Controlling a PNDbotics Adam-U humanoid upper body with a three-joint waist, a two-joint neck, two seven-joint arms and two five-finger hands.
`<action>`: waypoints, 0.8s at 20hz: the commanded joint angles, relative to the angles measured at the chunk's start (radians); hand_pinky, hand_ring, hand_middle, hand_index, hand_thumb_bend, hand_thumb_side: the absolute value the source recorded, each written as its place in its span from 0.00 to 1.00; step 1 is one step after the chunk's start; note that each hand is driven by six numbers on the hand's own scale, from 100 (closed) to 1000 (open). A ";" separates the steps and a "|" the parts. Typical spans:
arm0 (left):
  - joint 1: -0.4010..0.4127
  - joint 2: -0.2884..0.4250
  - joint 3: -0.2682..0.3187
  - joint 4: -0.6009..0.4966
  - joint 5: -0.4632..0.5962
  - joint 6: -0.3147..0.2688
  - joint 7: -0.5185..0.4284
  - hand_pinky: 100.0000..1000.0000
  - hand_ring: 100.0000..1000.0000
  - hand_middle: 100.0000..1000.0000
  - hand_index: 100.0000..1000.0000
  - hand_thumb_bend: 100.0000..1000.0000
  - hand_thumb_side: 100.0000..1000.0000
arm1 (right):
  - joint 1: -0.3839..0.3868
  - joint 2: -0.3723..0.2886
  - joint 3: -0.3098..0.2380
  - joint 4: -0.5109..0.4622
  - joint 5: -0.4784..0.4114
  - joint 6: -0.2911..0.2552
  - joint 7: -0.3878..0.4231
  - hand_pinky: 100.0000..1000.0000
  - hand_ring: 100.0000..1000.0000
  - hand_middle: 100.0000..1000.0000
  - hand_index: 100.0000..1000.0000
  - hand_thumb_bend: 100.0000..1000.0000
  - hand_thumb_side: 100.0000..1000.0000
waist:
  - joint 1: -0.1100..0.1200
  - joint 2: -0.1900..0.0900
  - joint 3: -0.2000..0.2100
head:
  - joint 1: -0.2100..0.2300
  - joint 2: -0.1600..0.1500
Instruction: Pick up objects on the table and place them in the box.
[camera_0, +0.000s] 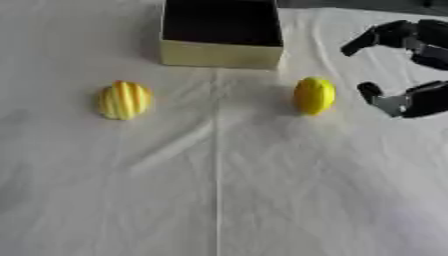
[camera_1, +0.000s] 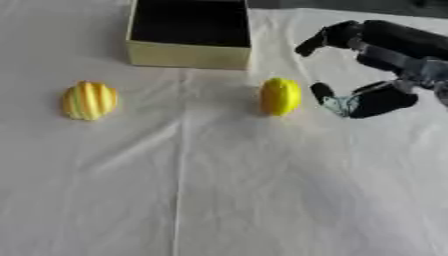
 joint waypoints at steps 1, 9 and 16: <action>-0.014 0.012 0.001 -0.020 0.010 0.000 -0.008 0.81 0.78 0.72 0.82 0.00 0.57 | -0.038 0.012 0.006 0.061 0.030 -0.012 0.026 0.92 0.90 0.79 0.90 0.00 0.16 | 0.004 -0.017 0.004 | -0.007 -0.002; -0.016 0.000 0.000 -0.020 0.015 0.006 -0.018 0.81 0.78 0.72 0.82 0.00 0.57 | -0.116 0.088 0.029 0.196 0.096 -0.055 0.069 0.93 0.91 0.80 0.92 0.02 0.02 | 0.001 0.000 0.017 | -0.012 -0.005; -0.018 -0.009 -0.002 -0.020 0.018 0.013 -0.026 0.81 0.78 0.72 0.82 0.00 0.58 | -0.135 0.116 0.038 0.250 0.154 -0.090 0.115 0.93 0.91 0.81 0.93 0.13 0.00 | -0.003 0.012 0.024 | -0.011 -0.005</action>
